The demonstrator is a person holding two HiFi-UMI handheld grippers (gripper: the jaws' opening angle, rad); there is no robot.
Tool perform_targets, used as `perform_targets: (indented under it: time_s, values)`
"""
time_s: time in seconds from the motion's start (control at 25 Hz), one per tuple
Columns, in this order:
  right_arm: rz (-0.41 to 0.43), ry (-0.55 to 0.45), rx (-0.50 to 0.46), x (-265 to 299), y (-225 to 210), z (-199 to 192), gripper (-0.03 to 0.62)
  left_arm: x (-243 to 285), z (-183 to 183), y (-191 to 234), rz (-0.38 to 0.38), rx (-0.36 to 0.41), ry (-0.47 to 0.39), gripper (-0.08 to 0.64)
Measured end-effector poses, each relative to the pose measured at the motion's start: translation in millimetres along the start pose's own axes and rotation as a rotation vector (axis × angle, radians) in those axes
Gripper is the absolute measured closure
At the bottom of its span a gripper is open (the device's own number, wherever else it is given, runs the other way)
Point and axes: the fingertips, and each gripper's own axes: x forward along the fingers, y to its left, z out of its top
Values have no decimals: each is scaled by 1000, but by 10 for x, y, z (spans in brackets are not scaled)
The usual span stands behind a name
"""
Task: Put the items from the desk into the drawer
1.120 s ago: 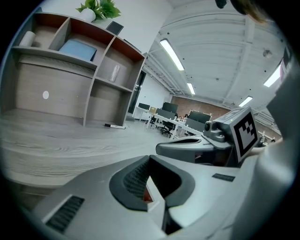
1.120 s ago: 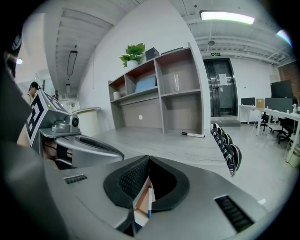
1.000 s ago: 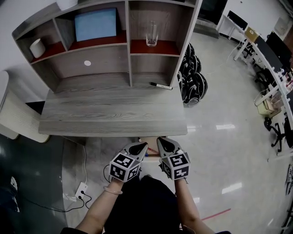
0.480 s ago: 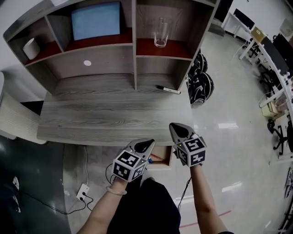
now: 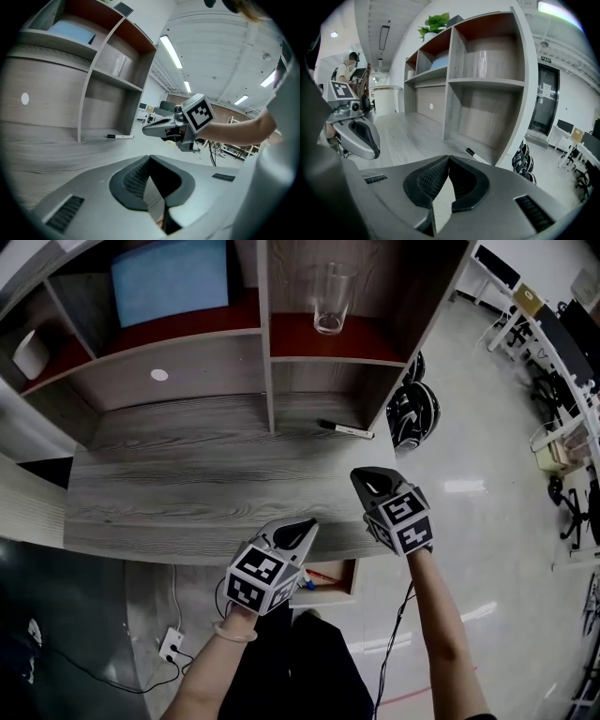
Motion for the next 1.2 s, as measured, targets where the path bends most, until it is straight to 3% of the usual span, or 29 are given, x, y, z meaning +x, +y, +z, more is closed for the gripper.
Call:
perform_targets:
  time_s: [0.2,0.48,0.6,0.8,1.2]
  values:
    - [46,29,-22,306,-152,42,597,144,-5,124,-13,5,18,557]
    - [38,54,-2,615,-411,90,597,263,45,302,-21,-15,17,557]
    - [68,126,-64,772,-462,50,594,324,76,380,-23,-27,11,557]
    - [103,279,-235,980,-556,-94,502,437,100,444,-34,-35,11,557]
    - [184,410,-350,1276,-672,-254,439,578,92,544,-35,-78,-3,557]
